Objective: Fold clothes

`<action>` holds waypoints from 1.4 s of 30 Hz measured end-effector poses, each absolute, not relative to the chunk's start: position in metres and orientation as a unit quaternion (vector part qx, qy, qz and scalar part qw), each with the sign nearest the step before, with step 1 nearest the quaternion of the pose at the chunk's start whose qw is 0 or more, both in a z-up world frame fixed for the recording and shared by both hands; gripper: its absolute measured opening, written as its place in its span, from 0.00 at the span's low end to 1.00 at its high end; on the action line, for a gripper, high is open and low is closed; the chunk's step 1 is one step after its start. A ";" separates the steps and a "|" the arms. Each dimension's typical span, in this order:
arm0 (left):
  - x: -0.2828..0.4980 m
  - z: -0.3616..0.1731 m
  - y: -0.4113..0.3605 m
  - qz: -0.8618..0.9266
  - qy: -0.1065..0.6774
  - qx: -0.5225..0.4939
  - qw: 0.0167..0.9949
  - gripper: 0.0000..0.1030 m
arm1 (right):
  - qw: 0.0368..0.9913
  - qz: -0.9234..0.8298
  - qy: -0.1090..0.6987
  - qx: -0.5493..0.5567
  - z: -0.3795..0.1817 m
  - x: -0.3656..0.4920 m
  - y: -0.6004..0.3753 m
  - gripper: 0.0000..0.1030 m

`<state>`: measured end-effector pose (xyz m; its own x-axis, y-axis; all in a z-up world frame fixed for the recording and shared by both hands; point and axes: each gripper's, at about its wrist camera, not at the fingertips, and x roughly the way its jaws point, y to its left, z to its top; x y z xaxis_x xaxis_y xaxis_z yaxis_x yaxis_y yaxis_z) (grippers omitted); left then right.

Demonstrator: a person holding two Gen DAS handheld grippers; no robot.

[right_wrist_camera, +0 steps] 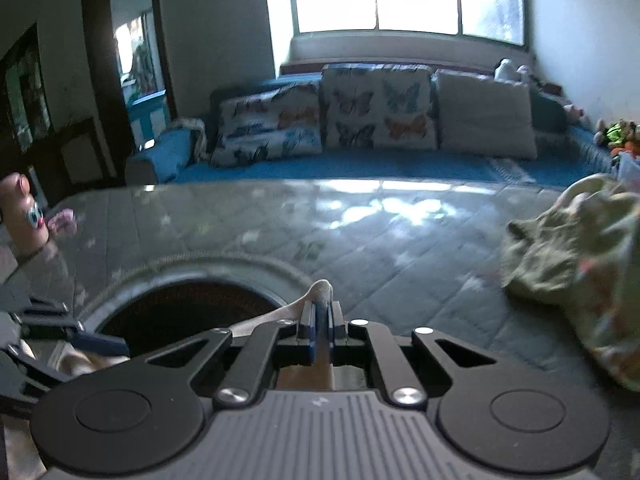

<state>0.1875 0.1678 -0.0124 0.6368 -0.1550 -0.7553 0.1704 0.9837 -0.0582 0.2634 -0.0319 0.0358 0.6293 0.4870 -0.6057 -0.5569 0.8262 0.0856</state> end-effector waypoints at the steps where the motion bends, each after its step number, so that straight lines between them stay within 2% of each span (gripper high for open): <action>1: 0.187 -0.012 0.168 -0.092 0.416 0.009 0.905 0.38 | 0.904 0.287 0.313 -0.052 0.040 0.262 -0.036 0.05; 2: 0.186 -0.011 0.167 -0.090 0.416 0.010 0.905 0.20 | 0.907 0.284 0.308 -0.050 0.045 0.261 -0.040 0.05; 3: 0.185 -0.010 0.167 -0.083 0.414 0.012 0.906 0.07 | 0.909 0.281 0.304 -0.047 0.048 0.259 -0.045 0.05; 10: 0.153 0.022 0.164 -0.048 0.345 0.005 0.937 0.03 | 0.923 0.255 0.286 -0.025 0.055 0.247 -0.075 0.05; 14: 0.112 0.055 0.144 -0.120 0.283 0.005 0.952 0.03 | 0.925 0.231 0.300 -0.016 0.043 0.243 -0.093 0.05; 18: 0.087 0.052 0.114 -0.213 0.302 0.017 0.929 0.04 | 0.924 0.213 0.318 -0.007 0.028 0.240 -0.107 0.05; 21: 0.087 0.041 0.102 -0.238 0.328 0.028 0.914 0.06 | 0.922 0.209 0.327 -0.005 0.021 0.237 -0.111 0.05; 25: 0.086 0.041 0.102 -0.243 0.334 0.027 0.910 0.18 | 0.922 0.207 0.327 -0.005 0.019 0.234 -0.113 0.05; 28: 0.091 0.041 0.111 -0.203 0.340 0.016 0.918 0.19 | 0.922 0.208 0.327 -0.006 0.020 0.234 -0.113 0.05; 31: 0.104 0.033 0.114 -0.171 0.362 0.001 0.916 0.33 | 0.921 0.209 0.328 -0.005 0.018 0.235 -0.113 0.05; 32: 0.108 0.031 0.114 -0.166 0.367 0.001 0.915 0.43 | 0.921 0.209 0.328 -0.004 0.018 0.235 -0.112 0.05; 33: 0.111 0.027 0.114 -0.165 0.374 -0.001 0.913 0.49 | 0.921 0.208 0.328 -0.003 0.018 0.235 -0.111 0.05; 34: 0.115 0.023 0.114 -0.164 0.383 -0.006 0.909 0.49 | 0.921 0.208 0.328 -0.001 0.018 0.235 -0.111 0.05; 36: 0.122 0.014 0.111 -0.171 0.399 -0.014 0.901 0.46 | 0.921 0.209 0.328 -0.002 0.018 0.235 -0.111 0.05; 37: 0.125 0.010 0.109 -0.176 0.406 -0.016 0.897 0.42 | 0.921 0.210 0.328 -0.003 0.019 0.235 -0.110 0.05; 38: 0.127 0.007 0.109 -0.179 0.412 -0.018 0.894 0.20 | 0.921 0.210 0.328 -0.006 0.020 0.236 -0.109 0.05; 39: 0.129 0.005 0.109 -0.182 0.415 -0.024 0.891 0.11 | 0.921 0.211 0.328 -0.007 0.021 0.237 -0.109 0.05; 42: 0.129 0.009 0.116 -0.163 0.397 -0.031 0.903 0.10 | 0.921 0.214 0.326 -0.008 0.024 0.239 -0.106 0.05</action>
